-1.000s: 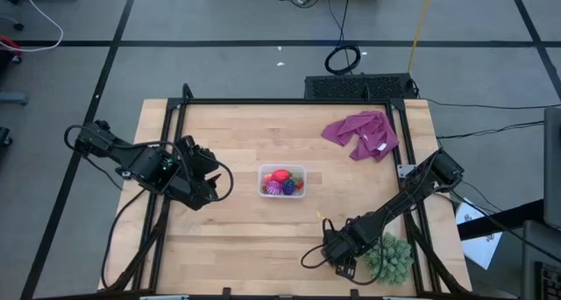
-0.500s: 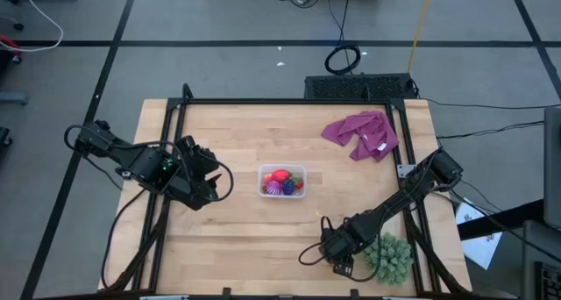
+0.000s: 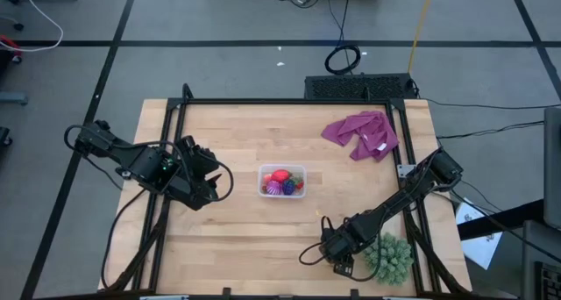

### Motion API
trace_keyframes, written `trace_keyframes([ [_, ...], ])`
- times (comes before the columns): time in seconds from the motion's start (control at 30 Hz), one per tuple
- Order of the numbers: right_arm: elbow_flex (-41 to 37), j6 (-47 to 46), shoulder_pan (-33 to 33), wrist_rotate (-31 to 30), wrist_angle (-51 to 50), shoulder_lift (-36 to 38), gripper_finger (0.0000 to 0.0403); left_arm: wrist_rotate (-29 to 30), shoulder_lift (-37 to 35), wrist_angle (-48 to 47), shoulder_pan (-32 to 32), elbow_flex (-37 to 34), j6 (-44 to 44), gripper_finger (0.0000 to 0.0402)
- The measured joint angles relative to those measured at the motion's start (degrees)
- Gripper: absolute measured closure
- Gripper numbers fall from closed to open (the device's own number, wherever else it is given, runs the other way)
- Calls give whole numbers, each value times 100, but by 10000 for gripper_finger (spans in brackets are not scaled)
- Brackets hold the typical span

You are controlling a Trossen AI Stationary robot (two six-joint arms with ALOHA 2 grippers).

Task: Pick and placing Produce into tupperware
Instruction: Put the pink peach into the transparent container

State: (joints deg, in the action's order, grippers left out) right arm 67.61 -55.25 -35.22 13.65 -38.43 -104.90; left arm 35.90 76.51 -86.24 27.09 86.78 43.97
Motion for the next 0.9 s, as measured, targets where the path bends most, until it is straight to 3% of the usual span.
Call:
trace_keyframes([
  [0.5,-103,-106,0,7,63,0,184,2,0,85,0,0,-4,128],
  [0.9,-103,-109,0,-2,50,0,259,2,0,85,0,0,-5,128],
])
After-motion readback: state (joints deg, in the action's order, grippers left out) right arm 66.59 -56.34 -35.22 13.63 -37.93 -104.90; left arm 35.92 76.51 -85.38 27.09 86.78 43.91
